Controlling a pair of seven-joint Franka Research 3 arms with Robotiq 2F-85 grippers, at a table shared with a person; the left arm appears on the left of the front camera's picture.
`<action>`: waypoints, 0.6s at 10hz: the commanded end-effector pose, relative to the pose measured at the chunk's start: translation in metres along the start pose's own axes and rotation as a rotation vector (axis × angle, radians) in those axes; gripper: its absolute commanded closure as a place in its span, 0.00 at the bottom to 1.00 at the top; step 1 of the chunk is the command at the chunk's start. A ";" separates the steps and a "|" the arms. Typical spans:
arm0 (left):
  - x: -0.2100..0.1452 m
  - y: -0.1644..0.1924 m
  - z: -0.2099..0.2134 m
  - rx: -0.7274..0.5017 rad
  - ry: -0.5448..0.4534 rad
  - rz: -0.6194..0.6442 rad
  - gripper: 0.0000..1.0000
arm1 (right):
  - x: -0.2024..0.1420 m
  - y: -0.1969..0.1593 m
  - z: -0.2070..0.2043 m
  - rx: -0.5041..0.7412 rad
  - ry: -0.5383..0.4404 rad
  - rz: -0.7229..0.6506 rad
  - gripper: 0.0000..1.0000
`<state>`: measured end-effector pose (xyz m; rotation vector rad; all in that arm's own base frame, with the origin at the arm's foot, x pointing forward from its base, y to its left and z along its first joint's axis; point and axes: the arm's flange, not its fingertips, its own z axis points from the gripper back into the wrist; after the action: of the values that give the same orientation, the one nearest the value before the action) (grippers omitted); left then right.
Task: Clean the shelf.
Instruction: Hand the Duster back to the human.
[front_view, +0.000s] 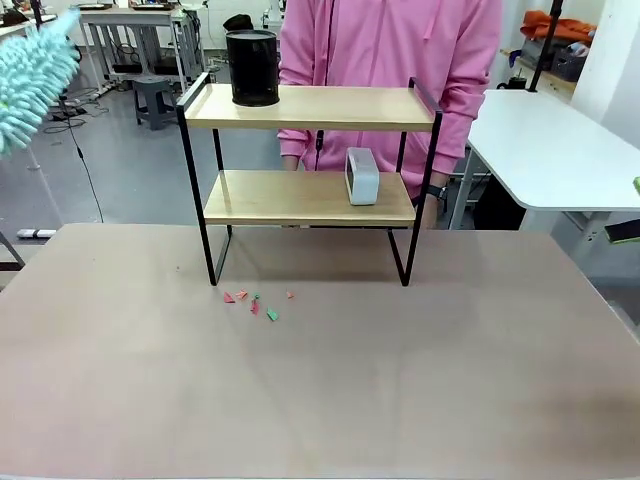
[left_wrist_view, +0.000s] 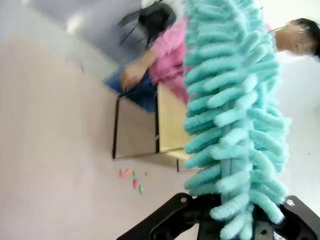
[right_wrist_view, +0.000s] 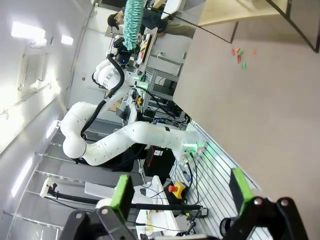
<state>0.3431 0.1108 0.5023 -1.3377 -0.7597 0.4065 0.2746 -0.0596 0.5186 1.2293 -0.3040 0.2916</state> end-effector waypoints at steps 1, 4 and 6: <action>-0.052 0.011 -0.010 0.128 0.161 0.159 1.00 | 0.001 0.001 0.003 0.010 0.004 0.015 0.00; -0.046 0.037 -0.028 0.234 0.213 0.289 1.00 | 0.001 0.001 0.003 0.010 0.004 0.015 0.00; -0.028 0.038 -0.038 0.210 0.224 0.261 1.00 | 0.001 0.001 0.003 0.010 0.004 0.015 0.00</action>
<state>0.3607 0.0715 0.4491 -1.2266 -0.3331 0.5665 0.2746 -0.0597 0.5186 1.2293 -0.3042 0.2917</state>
